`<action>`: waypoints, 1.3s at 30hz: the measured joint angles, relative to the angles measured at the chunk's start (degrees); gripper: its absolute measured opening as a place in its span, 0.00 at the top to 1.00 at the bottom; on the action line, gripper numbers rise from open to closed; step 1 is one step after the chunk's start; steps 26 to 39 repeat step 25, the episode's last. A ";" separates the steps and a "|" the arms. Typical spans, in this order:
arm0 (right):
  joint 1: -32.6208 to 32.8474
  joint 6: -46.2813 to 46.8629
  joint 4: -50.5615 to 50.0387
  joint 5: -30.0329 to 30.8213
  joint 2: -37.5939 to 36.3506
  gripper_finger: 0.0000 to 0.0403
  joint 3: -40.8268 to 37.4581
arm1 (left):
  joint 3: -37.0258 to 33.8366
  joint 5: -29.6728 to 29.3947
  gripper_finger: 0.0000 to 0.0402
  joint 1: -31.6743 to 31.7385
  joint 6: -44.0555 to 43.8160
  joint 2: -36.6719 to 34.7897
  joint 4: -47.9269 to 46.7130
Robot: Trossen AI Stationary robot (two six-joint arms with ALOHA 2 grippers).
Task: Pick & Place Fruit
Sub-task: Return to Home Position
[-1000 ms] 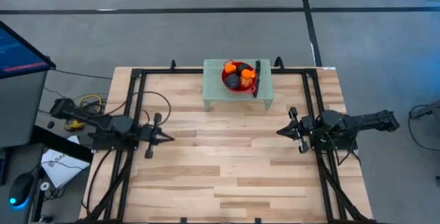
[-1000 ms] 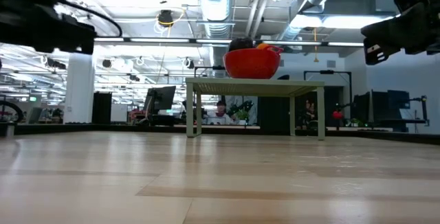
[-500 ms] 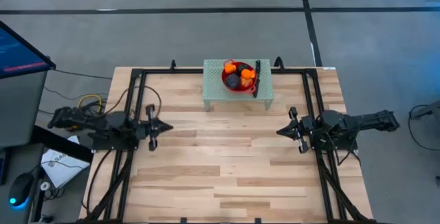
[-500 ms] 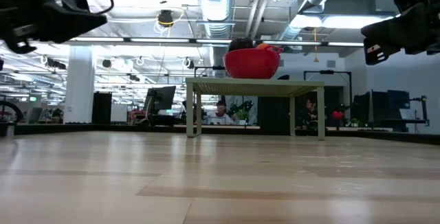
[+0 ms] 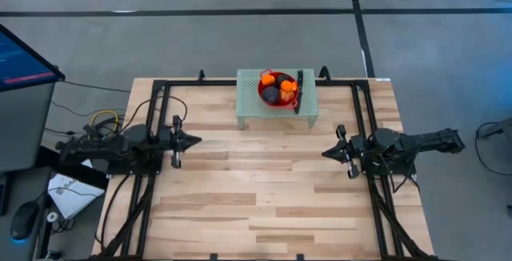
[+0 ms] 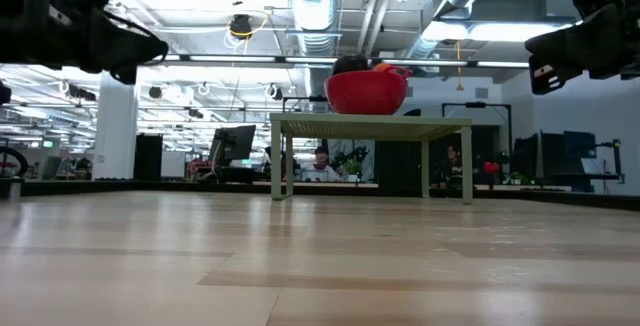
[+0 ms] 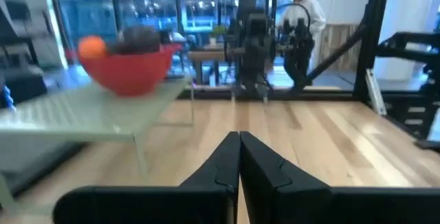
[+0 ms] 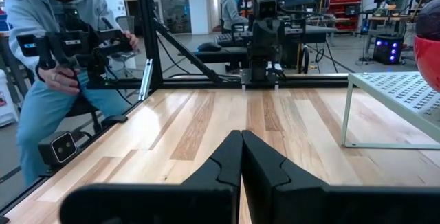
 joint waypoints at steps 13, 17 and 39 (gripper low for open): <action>0.00 0.00 0.00 0.00 0.00 1.00 0.00 | 0.00 2.23 0.99 2.32 -3.99 3.50 -0.70; 0.00 0.00 0.00 0.00 0.00 1.00 0.00 | 0.00 2.23 0.99 2.32 -4.01 5.25 -0.15; 0.00 0.00 0.00 0.00 0.00 1.00 0.00 | 0.00 2.21 0.99 2.31 -3.99 8.48 0.35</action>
